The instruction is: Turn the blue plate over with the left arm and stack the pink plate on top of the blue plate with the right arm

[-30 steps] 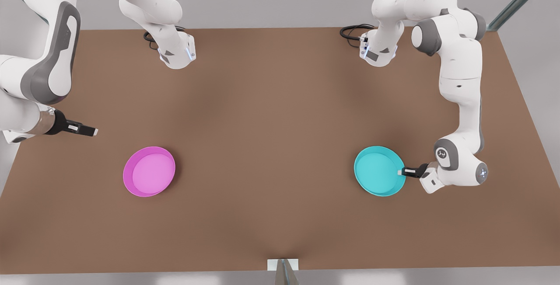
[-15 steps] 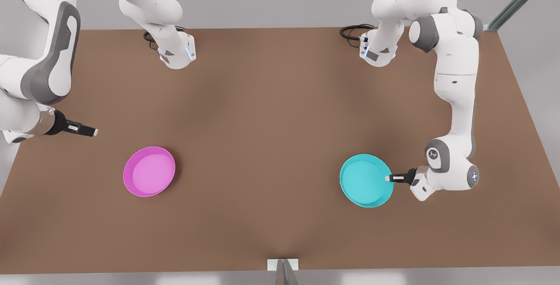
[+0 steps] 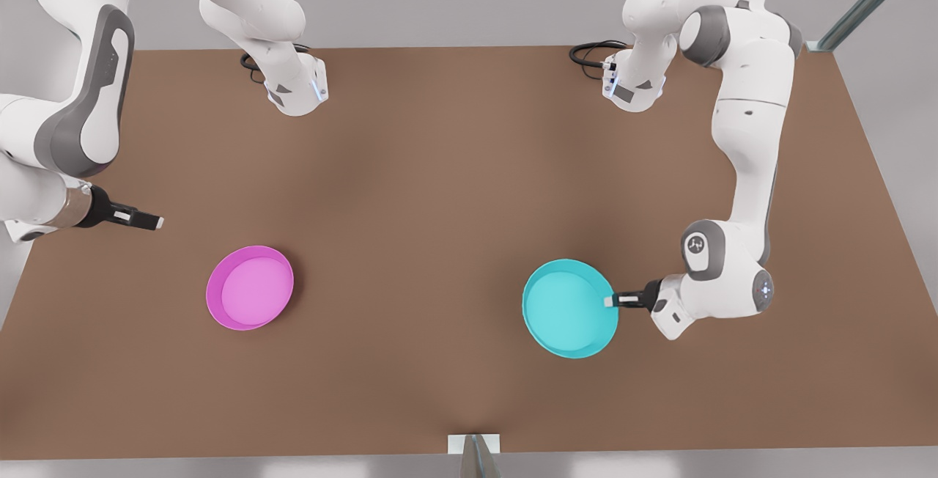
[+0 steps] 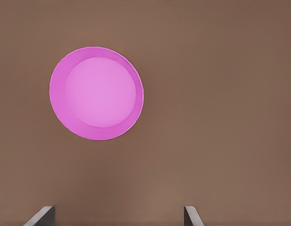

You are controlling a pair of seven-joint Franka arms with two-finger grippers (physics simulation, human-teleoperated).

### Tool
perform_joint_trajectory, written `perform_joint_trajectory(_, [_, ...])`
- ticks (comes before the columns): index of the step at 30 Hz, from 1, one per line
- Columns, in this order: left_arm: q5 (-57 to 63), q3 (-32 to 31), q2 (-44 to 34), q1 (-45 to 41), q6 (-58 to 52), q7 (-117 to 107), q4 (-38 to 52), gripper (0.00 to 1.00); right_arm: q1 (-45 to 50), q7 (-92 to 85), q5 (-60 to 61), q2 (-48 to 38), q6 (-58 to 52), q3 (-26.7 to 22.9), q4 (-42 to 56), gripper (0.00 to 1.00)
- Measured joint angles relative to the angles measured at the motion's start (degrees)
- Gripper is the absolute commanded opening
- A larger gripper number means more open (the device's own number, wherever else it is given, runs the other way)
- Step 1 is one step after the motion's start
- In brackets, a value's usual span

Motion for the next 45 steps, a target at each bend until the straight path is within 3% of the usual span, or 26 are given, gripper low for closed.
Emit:
perform_joint_trajectory(11, [7.9,0.0,-0.3,-10.1,0.1,-11.5,6.5,0.21,0.0,0.0,0.0,0.0,-0.1,0.0,0.0,1.00])
perform_joint_trajectory(28, [51.9,0.8,-2.3,-27.3,-8.5,-41.8,14.2,0.21,-0.1,0.1,0.2,0.1,-0.2,0.0,0.0,1.00])
perform_joint_trajectory(31, [58.1,0.8,-1.7,-30.2,-9.8,-45.3,14.4,0.21,-0.6,0.1,0.2,3.4,-0.2,-0.3,3.8,1.00])
perform_joint_trajectory(32, [60.3,1.3,-1.3,-31.7,-10.1,-47.1,14.5,0.21,-0.2,0.0,0.3,4.2,0.4,-0.1,4.0,1.00])
perform_joint_trajectory(37, [66.4,15.6,1.3,-46.0,-13.6,-47.5,17.8,0.21,6.0,-0.6,2.7,9.8,1.4,0.0,10.2,1.00])
perform_joint_trajectory(39, [68.9,15.9,1.7,-47.6,-14.6,-47.6,17.8,0.21,3.9,-1.2,6.0,9.9,-0.1,-0.5,11.1,1.00])
perform_joint_trajectory(41, [72.2,15.9,2.8,-49.2,-16.6,-47.7,17.8,0.21,-3.7,-16.2,8.3,13.3,0.1,-0.8,10.6,1.00])
perform_joint_trajectory(44, [78.4,15.9,4.0,-52.2,-20.6,-47.6,17.8,0.21,-9.5,-36.7,10.9,15.3,24.3,-1.9,-4.6,1.00])
perform_joint_trajectory(45, [80.4,15.9,4.7,-53.0,-21.4,-47.6,17.8,0.21,-10.1,-36.7,11.0,15.4,24.5,-1.8,-4.7,1.00])
